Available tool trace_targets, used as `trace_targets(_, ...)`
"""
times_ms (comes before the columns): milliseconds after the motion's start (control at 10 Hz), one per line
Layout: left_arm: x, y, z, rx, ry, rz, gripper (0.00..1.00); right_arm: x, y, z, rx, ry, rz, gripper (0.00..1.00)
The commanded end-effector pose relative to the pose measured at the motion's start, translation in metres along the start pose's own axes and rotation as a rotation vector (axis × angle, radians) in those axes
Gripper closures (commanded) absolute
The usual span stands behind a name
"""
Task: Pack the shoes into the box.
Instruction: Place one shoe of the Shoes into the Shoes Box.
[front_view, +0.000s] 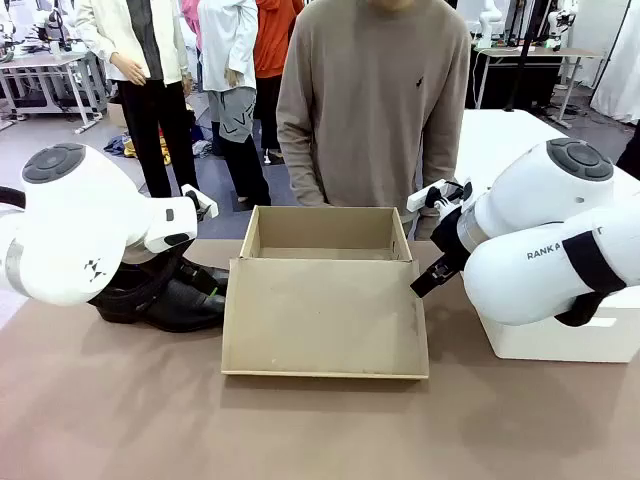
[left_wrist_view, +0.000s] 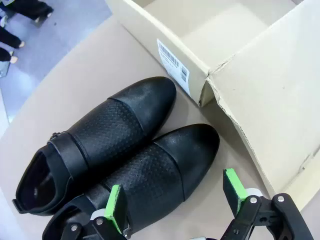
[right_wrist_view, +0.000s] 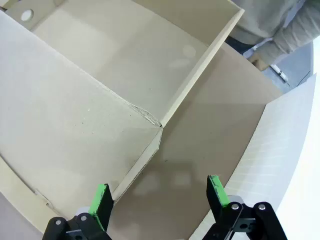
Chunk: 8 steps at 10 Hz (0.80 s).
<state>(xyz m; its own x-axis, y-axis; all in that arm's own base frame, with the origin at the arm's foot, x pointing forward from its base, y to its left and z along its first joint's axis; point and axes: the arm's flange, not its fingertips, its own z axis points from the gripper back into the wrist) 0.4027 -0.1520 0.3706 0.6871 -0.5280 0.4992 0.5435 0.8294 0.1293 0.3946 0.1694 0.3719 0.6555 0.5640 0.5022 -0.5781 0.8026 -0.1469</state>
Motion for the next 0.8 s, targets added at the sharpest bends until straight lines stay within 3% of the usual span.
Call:
trace_targets(0, -0.0001, -0.0001, 0.0000, 0.000, 0.000, 0.000, 0.00, 0.0001, 0.0000, 0.0001, 0.000, -0.001, 0.000, 0.00)
trace_targets(700, -0.0001, -0.0001, 0.0000, 0.000, 0.000, 0.000, 0.00, 0.0001, 0.0000, 0.0001, 0.000, -0.001, 0.000, 0.00)
